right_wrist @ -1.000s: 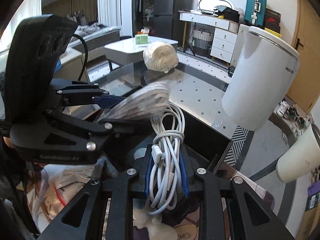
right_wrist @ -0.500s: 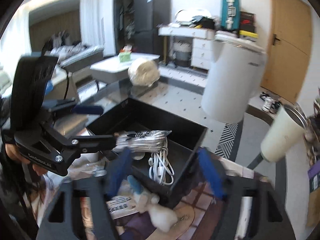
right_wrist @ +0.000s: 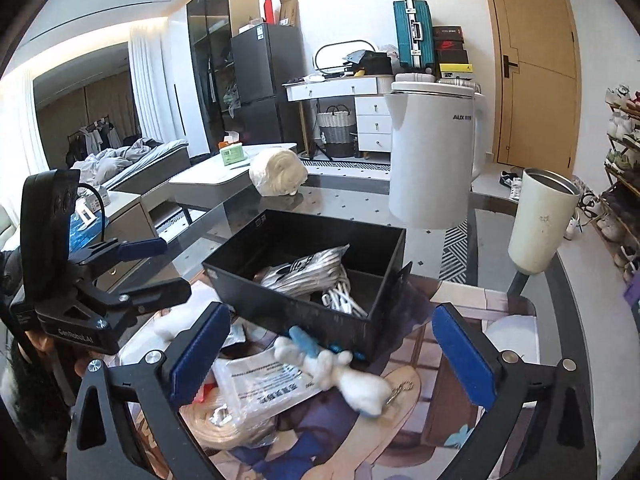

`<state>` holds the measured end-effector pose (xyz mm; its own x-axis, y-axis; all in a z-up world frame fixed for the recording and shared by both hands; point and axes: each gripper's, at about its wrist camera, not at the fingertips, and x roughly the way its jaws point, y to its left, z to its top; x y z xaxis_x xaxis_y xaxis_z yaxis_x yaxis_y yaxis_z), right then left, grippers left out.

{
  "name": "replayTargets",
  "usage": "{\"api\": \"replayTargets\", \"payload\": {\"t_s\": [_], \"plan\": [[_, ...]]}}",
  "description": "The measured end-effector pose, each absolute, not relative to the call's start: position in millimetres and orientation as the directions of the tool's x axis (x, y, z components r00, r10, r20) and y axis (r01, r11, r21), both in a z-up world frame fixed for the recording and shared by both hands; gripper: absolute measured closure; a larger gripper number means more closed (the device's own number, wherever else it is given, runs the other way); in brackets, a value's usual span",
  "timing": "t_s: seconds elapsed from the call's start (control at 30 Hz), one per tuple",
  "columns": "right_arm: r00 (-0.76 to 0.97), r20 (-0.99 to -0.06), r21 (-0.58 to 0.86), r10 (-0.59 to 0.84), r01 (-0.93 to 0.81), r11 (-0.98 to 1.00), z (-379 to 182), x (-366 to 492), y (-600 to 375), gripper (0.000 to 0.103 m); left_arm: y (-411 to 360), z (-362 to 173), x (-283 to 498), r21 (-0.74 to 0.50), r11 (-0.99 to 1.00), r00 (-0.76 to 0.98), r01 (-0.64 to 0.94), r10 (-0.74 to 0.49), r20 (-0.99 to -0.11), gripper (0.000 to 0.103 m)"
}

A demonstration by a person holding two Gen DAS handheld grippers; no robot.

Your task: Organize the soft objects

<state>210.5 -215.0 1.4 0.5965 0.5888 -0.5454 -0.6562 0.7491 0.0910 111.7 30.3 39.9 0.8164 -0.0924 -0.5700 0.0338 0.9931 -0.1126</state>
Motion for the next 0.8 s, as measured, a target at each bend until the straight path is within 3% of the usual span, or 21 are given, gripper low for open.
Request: {"api": "replayTargets", "payload": {"t_s": [0.43, 0.8], "plan": [[0.517, -0.640, 0.141, 0.568, -0.648, 0.749, -15.3, 206.3, -213.1, 0.001, 36.7, 16.2, 89.4, -0.121, 0.992, 0.787, -0.021, -0.058, -0.615, 0.000], [0.516, -0.662, 0.146, 0.544, -0.623, 0.768, -23.0, 213.1, -217.1, 0.001, 35.8, -0.8, 85.3, -0.107, 0.994, 0.753, -0.031, -0.047, -0.657, 0.000]]}}
